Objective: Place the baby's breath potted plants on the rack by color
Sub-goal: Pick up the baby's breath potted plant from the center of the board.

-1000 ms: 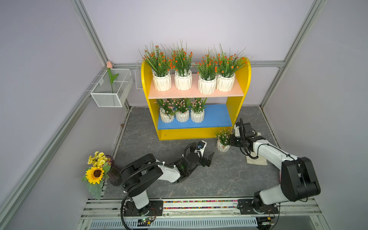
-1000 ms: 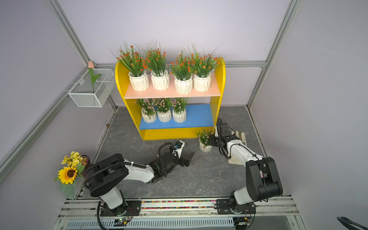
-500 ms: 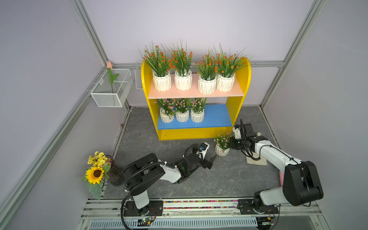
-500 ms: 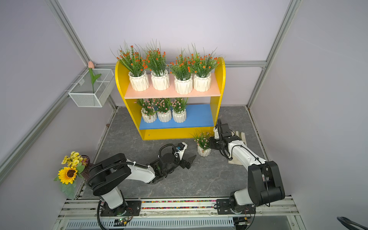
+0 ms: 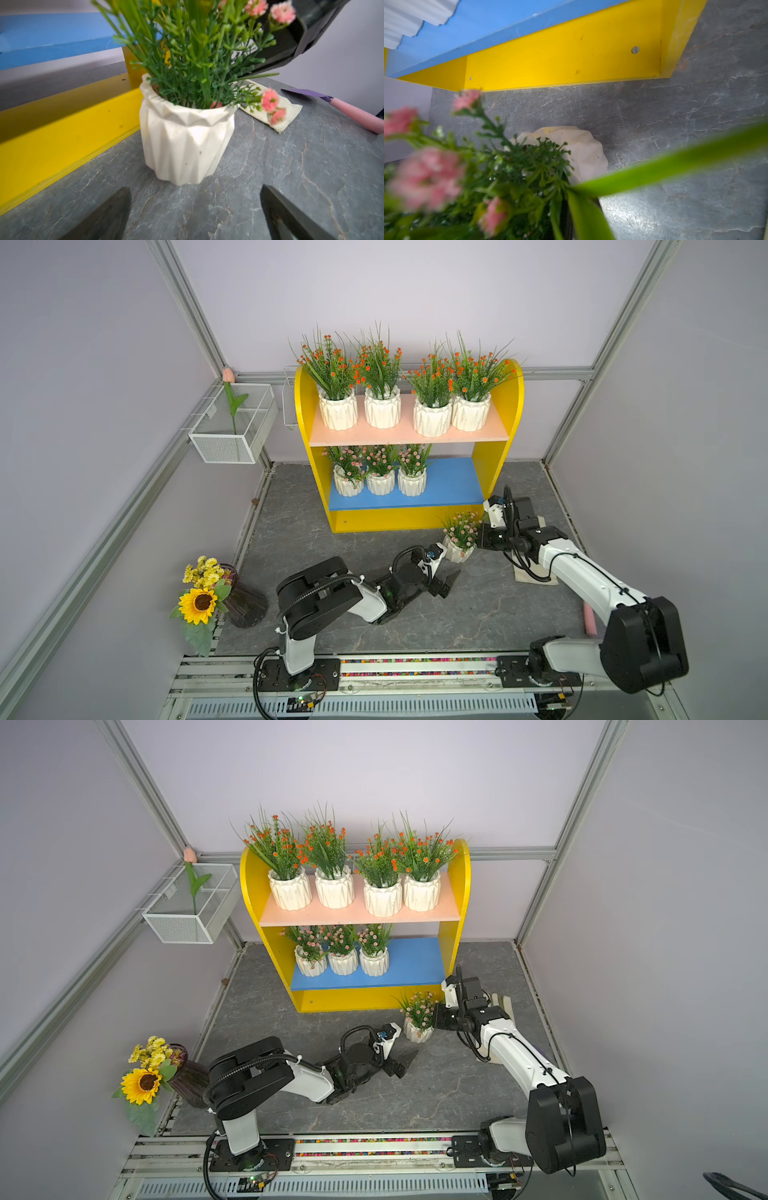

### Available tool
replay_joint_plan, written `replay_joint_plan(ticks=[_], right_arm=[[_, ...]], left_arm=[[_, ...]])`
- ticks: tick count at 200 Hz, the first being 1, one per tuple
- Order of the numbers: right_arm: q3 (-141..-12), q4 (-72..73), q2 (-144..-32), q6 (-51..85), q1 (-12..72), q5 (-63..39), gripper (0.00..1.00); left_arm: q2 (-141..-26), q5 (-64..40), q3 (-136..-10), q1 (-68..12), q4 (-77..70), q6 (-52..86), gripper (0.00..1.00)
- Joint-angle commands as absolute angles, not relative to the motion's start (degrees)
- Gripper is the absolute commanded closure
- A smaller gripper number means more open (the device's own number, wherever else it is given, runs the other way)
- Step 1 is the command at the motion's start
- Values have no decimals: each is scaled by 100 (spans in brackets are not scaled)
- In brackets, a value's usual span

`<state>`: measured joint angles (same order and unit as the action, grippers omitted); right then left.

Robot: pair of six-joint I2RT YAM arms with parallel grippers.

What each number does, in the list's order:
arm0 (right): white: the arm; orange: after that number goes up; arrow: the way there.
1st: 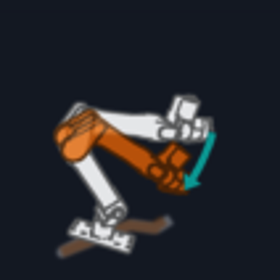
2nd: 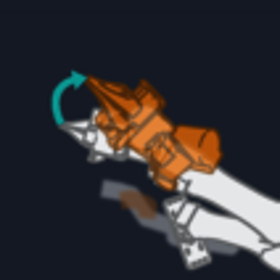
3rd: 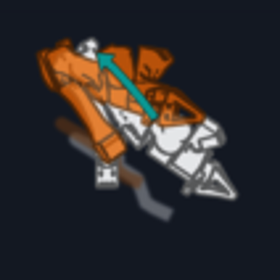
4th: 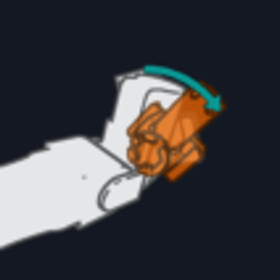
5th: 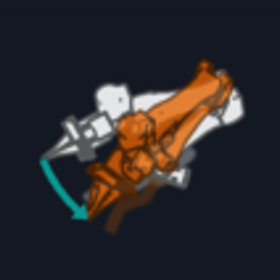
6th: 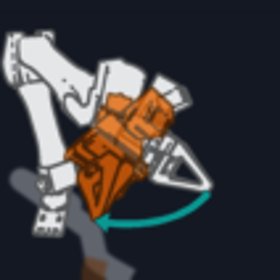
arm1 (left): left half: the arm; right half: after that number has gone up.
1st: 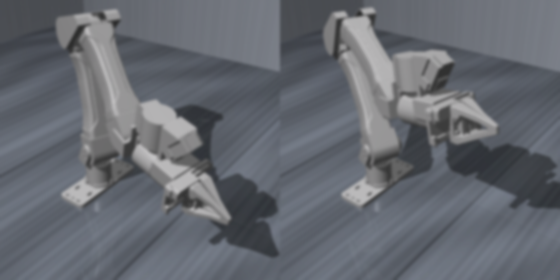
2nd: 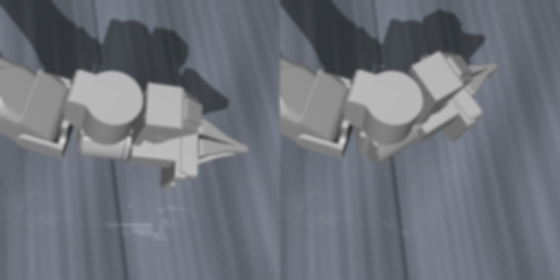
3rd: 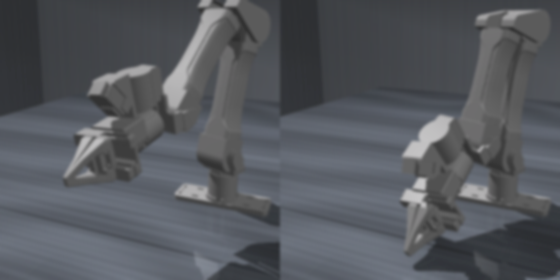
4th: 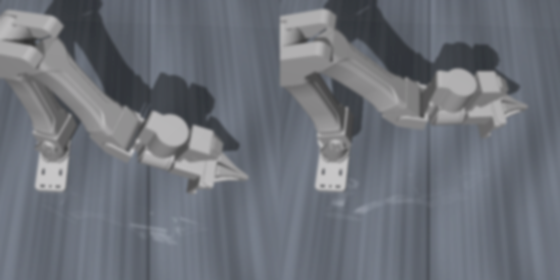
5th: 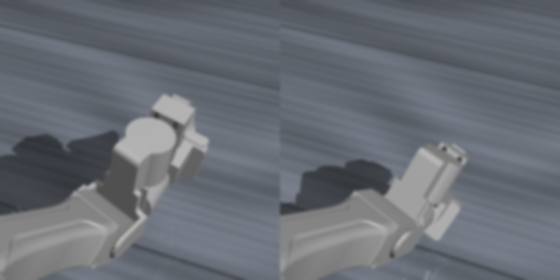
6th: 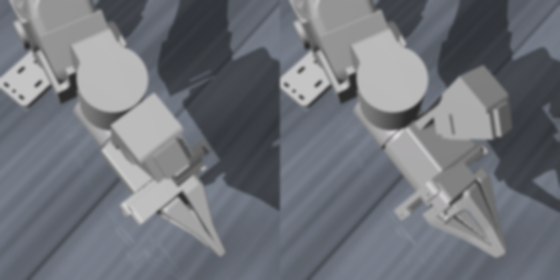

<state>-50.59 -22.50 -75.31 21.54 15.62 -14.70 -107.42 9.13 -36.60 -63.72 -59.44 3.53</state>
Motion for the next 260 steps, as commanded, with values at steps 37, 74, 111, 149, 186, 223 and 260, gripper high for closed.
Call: replay_joint_plan(ticks=[37,74,111,149,186,223,260], right_arm=[[-4875,-2092,-7053,2436,1853,-1738,93],[-4819,-2158,-6918,2482,1944,-1794,93],[-4729,-2092,-6835,2582,2066,-1798,93],[-4691,-2066,-6790,2652,2206,-1759,93],[-4589,-2013,-6742,2780,2341,-1712,93],[-4415,-1888,-6613,2985,2459,-1635,93],[-4373,-1936,-6557,3059,2530,-1529,93]], left_arm=[[-11217,1471,-4067,-6432,-6649,156,0],[-11391,1652,-4091,-6451,-7031,20,0],[-11478,1510,-4207,-6460,-6995,-52,0],[-11512,1553,-4253,-6483,-6987,-163,0],[-11555,1861,-4304,-6547,-7061,-288,0],[-11630,2303,-4385,-6637,-7154,-315,0],[-11729,2625,-4484,-6717,-7252,-324,0]])
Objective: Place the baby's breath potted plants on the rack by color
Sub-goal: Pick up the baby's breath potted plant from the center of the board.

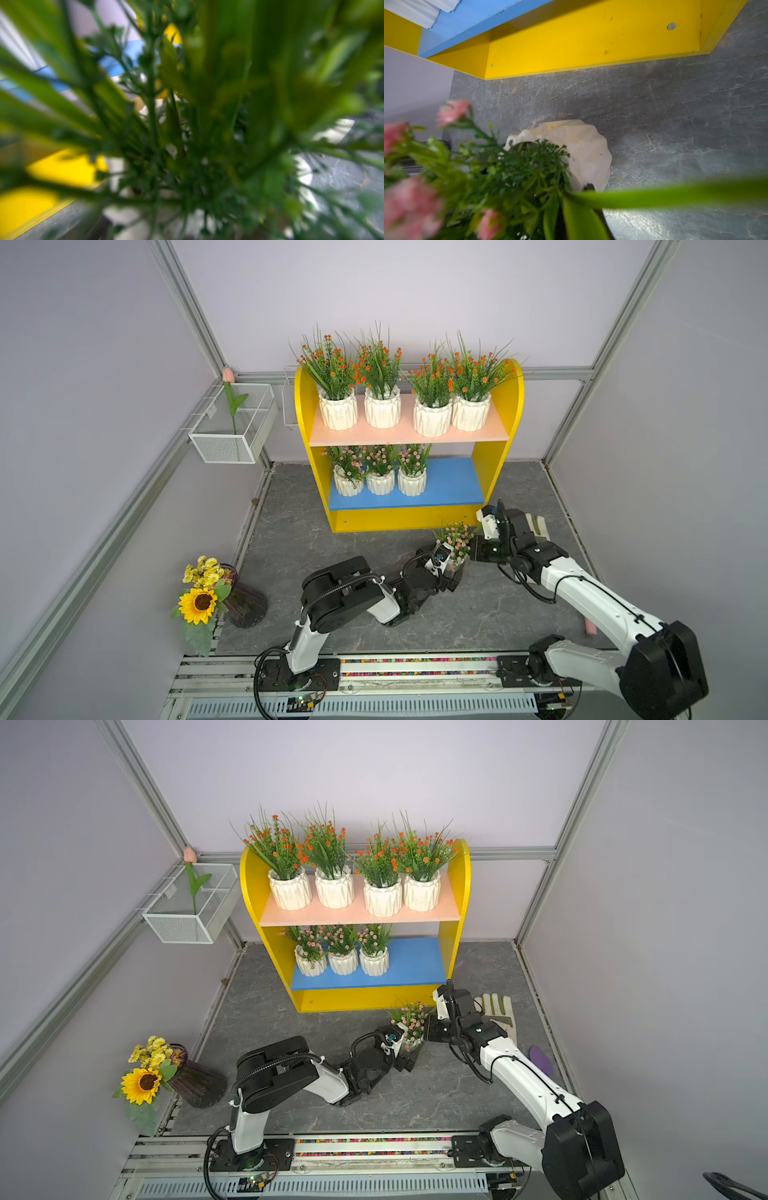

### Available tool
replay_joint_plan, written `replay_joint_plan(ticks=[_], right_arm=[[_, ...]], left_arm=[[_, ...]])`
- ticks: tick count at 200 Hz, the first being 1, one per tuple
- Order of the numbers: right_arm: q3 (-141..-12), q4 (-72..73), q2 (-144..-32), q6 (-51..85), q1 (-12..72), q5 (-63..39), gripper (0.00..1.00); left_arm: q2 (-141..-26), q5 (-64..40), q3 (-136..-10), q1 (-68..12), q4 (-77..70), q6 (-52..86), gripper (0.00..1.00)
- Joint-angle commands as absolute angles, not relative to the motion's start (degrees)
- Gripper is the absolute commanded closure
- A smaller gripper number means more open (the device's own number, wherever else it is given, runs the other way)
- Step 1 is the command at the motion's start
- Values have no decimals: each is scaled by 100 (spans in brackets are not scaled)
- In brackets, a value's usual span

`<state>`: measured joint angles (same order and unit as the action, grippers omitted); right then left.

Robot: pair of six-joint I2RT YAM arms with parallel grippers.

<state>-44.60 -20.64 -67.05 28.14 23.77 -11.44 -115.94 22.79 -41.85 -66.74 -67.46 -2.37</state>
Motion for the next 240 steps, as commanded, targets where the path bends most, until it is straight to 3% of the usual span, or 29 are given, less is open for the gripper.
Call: replay_joint_plan(ticks=[1,52,68,85,114,180,240], right_arm=[[-4370,-1939,-6557,3063,2530,-1525,93],[-4229,-1890,-6548,3121,2584,-1450,93],[-4202,-1881,-6539,3120,2582,-1441,93],[-4201,-1879,-6539,3103,2584,-1424,93],[-4228,-1873,-6556,3048,2583,-1380,90],[-4241,-1858,-6509,2990,2498,-1181,75],[-4188,-2167,-5961,2884,2127,-1011,68]], left_arm=[[-11727,2631,-4488,-6725,-7256,-325,0],[-11732,2804,-4518,-6746,-7279,-342,4],[-11736,2780,-4494,-6750,-7319,-347,14],[-11734,2731,-4477,-6750,-7355,-350,36],[-11708,2564,-4471,-6745,-7370,-334,52],[-11514,2496,-4577,-6750,-7006,-318,62],[-11371,2422,-4691,-6713,-6675,-255,64]])
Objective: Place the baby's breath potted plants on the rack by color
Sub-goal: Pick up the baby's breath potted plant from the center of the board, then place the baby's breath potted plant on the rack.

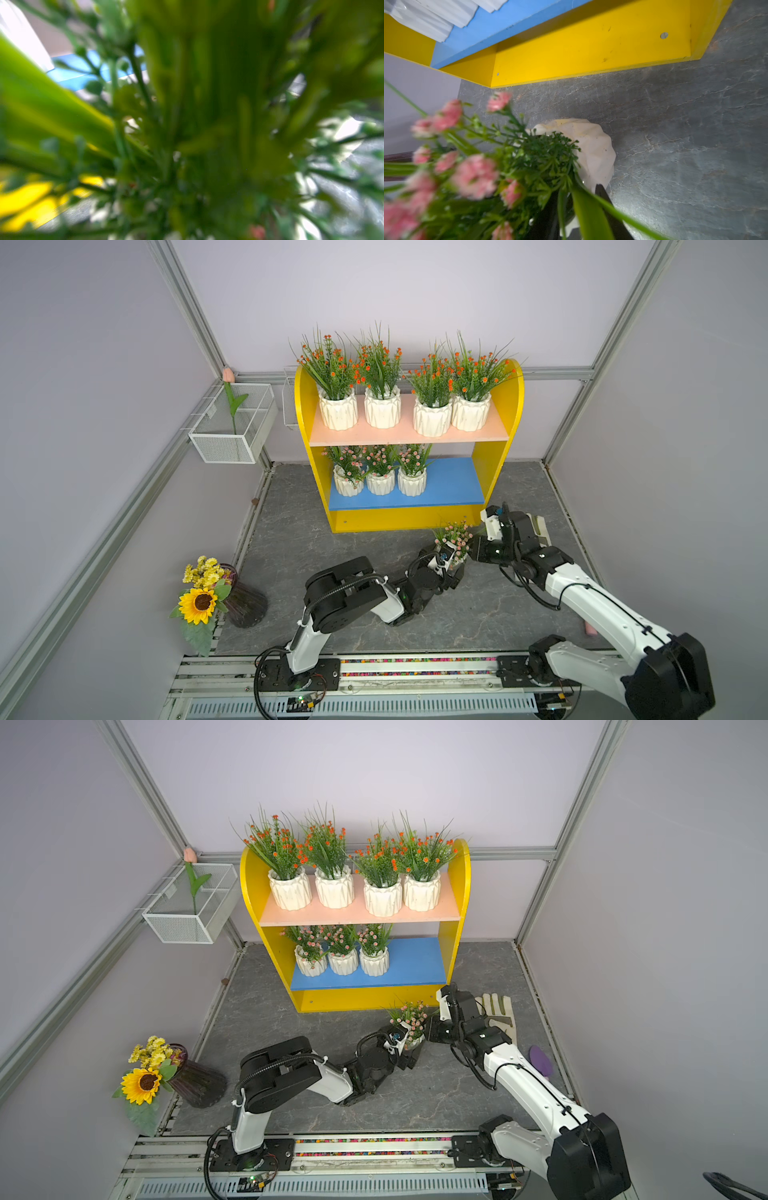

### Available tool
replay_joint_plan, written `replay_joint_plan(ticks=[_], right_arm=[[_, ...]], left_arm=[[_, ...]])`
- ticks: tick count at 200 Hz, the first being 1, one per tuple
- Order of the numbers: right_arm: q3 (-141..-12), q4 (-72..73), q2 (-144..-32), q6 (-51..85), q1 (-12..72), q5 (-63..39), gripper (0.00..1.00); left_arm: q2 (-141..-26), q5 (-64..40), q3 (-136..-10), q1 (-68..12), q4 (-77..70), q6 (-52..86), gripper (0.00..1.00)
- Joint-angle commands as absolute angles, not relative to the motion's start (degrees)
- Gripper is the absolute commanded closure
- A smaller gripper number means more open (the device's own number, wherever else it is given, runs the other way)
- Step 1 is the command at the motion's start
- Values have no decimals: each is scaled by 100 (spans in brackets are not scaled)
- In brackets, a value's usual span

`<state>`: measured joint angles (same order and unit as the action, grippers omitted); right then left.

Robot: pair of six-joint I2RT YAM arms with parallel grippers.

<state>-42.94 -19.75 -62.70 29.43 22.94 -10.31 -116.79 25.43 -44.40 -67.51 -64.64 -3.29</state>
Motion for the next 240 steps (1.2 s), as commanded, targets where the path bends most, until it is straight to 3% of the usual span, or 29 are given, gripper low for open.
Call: replay_joint_plan(ticks=[1,103,240], right_arm=[[-4186,-2173,-5951,2879,2123,-1011,68],[-3498,-2919,-4726,2723,1453,-694,55],[-2905,-3103,-3889,2918,1451,-809,54]], left_arm=[[-11368,2420,-4688,-6709,-6673,-251,64],[-10803,1933,-5194,-6277,-5205,203,65],[-10909,2109,-7515,-5876,-2905,273,64]])
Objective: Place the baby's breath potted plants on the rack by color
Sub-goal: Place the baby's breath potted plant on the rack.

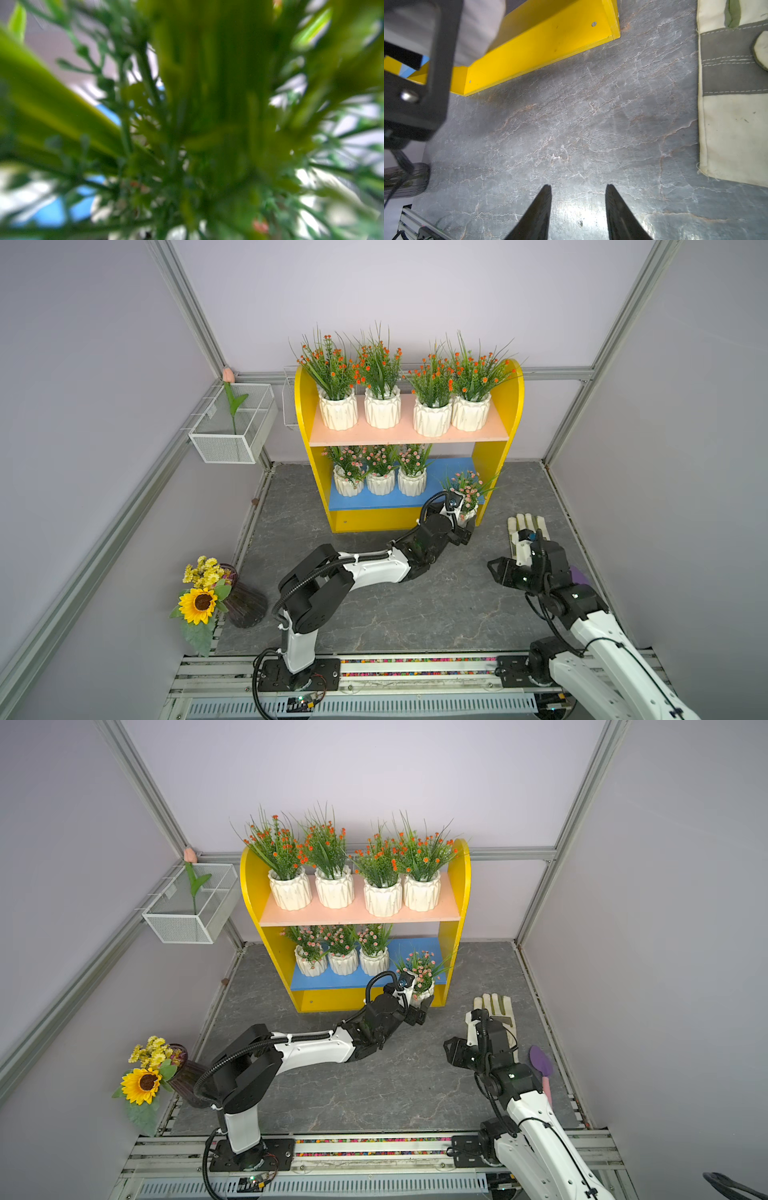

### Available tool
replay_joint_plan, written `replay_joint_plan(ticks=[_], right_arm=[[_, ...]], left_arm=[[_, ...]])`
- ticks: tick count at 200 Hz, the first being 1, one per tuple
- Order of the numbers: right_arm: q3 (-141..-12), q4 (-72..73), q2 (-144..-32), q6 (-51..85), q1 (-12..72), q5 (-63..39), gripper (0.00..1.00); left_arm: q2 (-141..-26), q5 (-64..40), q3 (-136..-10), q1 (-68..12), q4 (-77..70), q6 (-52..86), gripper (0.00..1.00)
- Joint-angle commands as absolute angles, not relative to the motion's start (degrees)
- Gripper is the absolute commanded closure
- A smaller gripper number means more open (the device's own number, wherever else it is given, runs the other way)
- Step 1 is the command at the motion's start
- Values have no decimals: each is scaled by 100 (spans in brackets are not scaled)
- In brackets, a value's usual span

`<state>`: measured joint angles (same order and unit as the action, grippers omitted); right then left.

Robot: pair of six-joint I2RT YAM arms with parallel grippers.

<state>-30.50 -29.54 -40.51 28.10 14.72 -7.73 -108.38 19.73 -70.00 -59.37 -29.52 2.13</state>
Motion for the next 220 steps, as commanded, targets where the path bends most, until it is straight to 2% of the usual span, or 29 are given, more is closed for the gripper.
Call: replay_joint_plan(ticks=[1,97,220], right_arm=[[-2903,-3107,-3882,2927,1450,-809,54],[-2891,-3267,-3599,2971,1453,-826,54],[-2848,-3293,-3511,3022,1451,-876,54]], left_arm=[[-10917,2109,-7532,-5873,-2894,273,64],[-11716,1936,-8960,-5576,-2266,413,63],[-12716,2641,-9962,-5251,-2247,611,63]])
